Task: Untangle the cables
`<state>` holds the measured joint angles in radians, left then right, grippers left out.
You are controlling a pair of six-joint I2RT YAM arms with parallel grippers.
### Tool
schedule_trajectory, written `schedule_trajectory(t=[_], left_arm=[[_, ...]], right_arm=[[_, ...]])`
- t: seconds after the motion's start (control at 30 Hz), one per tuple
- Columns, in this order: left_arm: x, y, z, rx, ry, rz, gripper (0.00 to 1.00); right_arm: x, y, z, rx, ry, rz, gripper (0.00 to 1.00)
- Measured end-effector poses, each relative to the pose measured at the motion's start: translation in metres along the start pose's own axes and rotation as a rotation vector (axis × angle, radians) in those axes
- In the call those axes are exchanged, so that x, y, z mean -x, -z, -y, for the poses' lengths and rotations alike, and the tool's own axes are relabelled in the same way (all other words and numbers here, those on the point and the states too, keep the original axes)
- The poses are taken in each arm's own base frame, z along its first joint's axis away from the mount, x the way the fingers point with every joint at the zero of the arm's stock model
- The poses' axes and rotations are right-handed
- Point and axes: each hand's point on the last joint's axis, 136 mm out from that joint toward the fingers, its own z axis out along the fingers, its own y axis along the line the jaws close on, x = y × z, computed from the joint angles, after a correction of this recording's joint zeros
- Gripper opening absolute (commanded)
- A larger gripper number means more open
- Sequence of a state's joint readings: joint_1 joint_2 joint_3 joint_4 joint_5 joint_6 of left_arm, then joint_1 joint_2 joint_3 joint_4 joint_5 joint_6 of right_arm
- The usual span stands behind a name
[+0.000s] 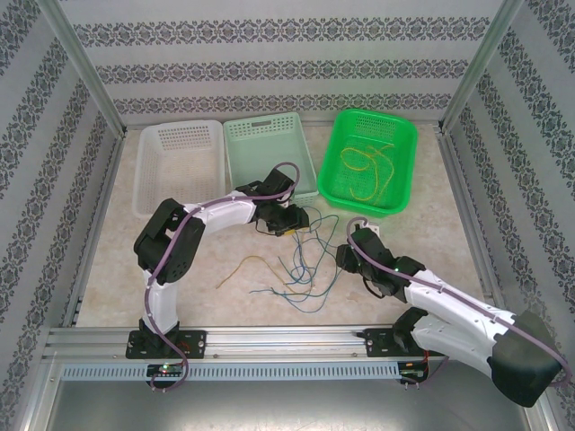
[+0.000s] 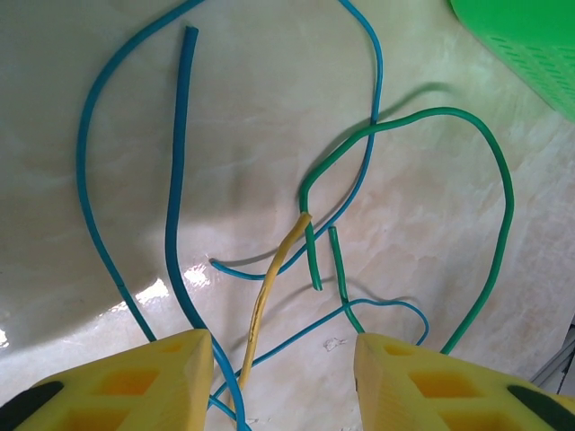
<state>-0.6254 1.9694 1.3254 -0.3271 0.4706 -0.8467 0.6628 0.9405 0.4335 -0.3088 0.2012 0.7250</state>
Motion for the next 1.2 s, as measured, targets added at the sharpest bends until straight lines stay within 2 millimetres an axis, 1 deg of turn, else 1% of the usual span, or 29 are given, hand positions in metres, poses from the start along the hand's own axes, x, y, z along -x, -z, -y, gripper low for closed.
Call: schedule_trajectory(t=[0.33,0.5,0.77,0.97,1.2], left_arm=[[0.001,0.000,-0.002,0.013,-0.003,0.011,0.47],[0.001,-0.001,-0.002,0.022,-0.005,0.017,0.47],[0.001,-0.001,-0.008,0.053,-0.009,0.039,0.47],[0.001,-0.002,-0.011,0.081,-0.015,0.056,0.46],[-0.006,-0.005,-0.011,0.118,-0.036,0.064,0.43]], right_arm=[[-0.008,-0.008,0.001,-0.011,0.025,-0.039,0.46],[-0.007,-0.009,-0.002,-0.002,0.027,-0.039,0.46],[-0.007,-0.008,-0.002,0.002,0.030,-0.038,0.46],[-0.003,-0.005,-0.005,0.017,0.026,-0.020,0.46],[-0.001,0.000,-0.004,0.034,0.016,0.005,0.46]])
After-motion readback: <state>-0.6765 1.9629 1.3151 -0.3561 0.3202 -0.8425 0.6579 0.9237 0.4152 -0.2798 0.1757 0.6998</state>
